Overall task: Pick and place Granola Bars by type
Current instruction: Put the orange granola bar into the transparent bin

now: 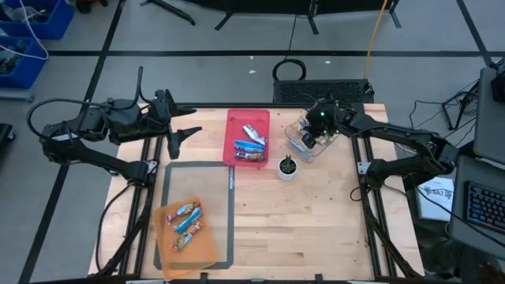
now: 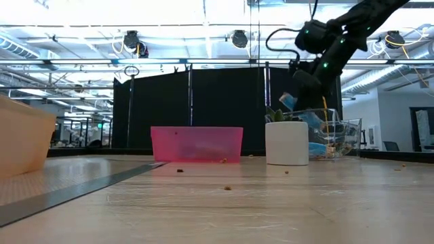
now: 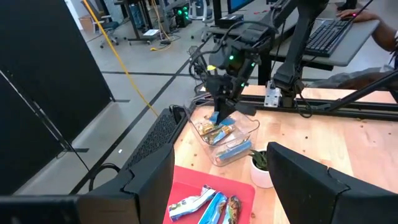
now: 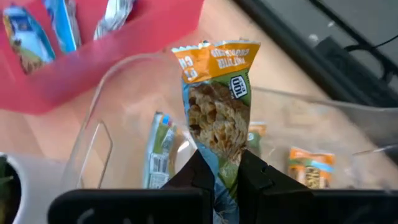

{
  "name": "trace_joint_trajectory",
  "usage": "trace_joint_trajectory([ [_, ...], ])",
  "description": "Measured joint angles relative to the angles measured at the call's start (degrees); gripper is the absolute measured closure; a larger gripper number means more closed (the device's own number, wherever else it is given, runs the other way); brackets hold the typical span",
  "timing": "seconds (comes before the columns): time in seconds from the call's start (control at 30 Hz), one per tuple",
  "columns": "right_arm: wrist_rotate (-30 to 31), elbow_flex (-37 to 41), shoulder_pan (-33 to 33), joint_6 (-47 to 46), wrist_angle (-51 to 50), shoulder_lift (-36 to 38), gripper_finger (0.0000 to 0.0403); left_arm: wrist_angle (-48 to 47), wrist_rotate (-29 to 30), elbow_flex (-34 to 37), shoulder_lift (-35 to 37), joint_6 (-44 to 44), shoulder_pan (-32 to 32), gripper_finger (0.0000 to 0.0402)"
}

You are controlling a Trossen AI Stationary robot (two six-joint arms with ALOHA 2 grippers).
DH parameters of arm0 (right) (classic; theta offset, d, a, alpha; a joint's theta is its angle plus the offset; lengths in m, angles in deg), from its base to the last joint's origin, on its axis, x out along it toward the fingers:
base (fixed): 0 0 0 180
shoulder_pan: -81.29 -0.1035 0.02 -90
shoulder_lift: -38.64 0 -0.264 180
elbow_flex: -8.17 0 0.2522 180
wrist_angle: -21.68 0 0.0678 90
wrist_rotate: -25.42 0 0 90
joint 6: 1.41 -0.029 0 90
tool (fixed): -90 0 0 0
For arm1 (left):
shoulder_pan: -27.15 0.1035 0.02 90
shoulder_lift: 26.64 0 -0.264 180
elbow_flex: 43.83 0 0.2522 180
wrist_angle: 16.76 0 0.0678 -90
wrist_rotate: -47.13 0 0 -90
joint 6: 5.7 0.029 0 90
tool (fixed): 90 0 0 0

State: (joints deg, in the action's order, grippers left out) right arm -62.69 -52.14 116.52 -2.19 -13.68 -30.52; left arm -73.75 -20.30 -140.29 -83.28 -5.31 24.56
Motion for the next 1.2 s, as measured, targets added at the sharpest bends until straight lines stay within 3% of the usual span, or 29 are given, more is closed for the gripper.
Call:
trace_joint_trajectory([
  [0.73,-4.85,-0.17,0.44,1.93,0.57,-15.06,0.0382,0.2,0.35,0.0,-0.02,-3.37,0.0,0.0147],
  [1.0,-3.2,-0.02,0.39,3.84,0.38,-12.88,0.0325,1.12,0.22,0.02,-0.02,-2.96,-0.14,0.0147],
  [1.2,-2.32,0.04,0.41,4.82,0.03,-9.27,0.0286,1.06,-4.14,0.02,-0.02,-2.55,-0.15,0.0147],
])
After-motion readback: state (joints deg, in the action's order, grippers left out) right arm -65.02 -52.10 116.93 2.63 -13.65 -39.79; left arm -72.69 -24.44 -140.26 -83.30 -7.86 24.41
